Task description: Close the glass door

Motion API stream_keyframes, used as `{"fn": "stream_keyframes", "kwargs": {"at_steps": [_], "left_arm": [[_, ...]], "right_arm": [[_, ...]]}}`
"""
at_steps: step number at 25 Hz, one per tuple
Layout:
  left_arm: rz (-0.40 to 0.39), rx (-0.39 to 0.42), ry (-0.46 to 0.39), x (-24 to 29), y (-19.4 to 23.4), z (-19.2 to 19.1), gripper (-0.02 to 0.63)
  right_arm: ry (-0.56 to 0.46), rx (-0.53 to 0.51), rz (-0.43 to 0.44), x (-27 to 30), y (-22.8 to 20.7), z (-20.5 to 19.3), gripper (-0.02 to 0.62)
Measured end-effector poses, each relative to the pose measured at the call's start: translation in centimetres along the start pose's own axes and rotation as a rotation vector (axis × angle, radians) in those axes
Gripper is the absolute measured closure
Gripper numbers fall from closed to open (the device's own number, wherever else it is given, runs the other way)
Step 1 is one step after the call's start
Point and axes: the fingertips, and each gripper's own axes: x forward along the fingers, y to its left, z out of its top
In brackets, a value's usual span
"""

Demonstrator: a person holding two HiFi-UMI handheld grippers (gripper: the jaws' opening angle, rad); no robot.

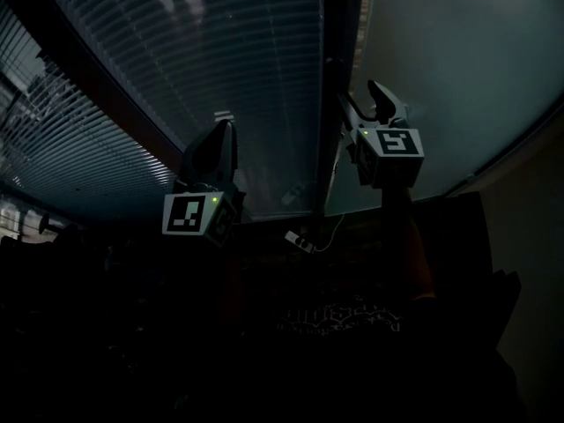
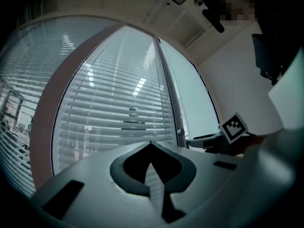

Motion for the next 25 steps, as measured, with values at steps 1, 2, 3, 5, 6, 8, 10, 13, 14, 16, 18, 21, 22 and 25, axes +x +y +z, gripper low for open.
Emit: {"fn": "stream_keyframes", "kwargs": {"at_steps": [1, 2, 3, 5, 6, 8, 10, 13, 14, 16, 18, 21, 22, 25], "left_arm": [[0.004, 0.001, 0.002, -0.01, 0.11, -0.03, 0.604], [0.007, 0.002, 0.005, -0.01, 0.21, -0.07, 0.604], [0.01, 0.003, 0.006, -0.01, 0.29, -0.14, 0.604], [0.014, 0.005, 0.008, -0.01, 0.39, -0.28, 0.604], [0.016, 0.006, 0.008, -0.02, 0.42, -0.34, 0.604], [0.019, 0.007, 0.01, -0.02, 0.49, -0.5, 0.604], [0.02, 0.008, 0.01, 0.06, 0.58, -0.56, 0.604], [0.02, 0.006, 0.01, 0.26, 0.61, -0.46, 0.604], [0.019, 0.006, 0.01, 0.29, 0.59, -0.49, 0.604], [0.018, 0.007, 0.009, 0.29, 0.52, -0.49, 0.604], [0.018, 0.005, 0.009, 0.24, 0.49, -0.4, 0.604], [0.02, 0.006, 0.012, 0.12, 0.66, -0.45, 0.604], [0.022, 0.005, 0.011, 0.09, 0.69, -0.44, 0.604], [0.023, 0.004, 0.007, 0.04, 0.58, -0.37, 0.604]], "right_arm": [[-0.001, 0.001, 0.0, 0.14, -0.07, 0.01, 0.356], [-0.002, 0.002, 0.0, 0.29, -0.16, 0.0, 0.356], [-0.002, 0.003, -0.001, 0.43, -0.24, -0.02, 0.356], [-0.005, 0.004, -0.001, 0.68, -0.39, -0.09, 0.356], [-0.008, 0.007, -0.001, 0.77, -0.44, -0.14, 0.356], [-0.013, 0.01, 0.0, 0.82, -0.52, -0.24, 0.356], [-0.015, 0.006, -0.003, 0.77, -0.57, -0.28, 0.356], [-0.011, -0.004, -0.008, 0.83, -0.59, -0.24, 0.356], [-0.01, -0.005, -0.007, 0.87, -0.59, -0.25, 0.356], [-0.011, -0.005, -0.005, 0.9, -0.57, -0.25, 0.356], [-0.013, -0.003, -0.007, 0.85, -0.56, -0.16, 0.356], [-0.013, -0.007, -0.011, 0.79, -0.61, -0.11, 0.356], [-0.012, -0.009, -0.013, 0.79, -0.65, -0.12, 0.356], [-0.012, -0.015, -0.022, 0.79, -0.84, -0.19, 0.356]]}}
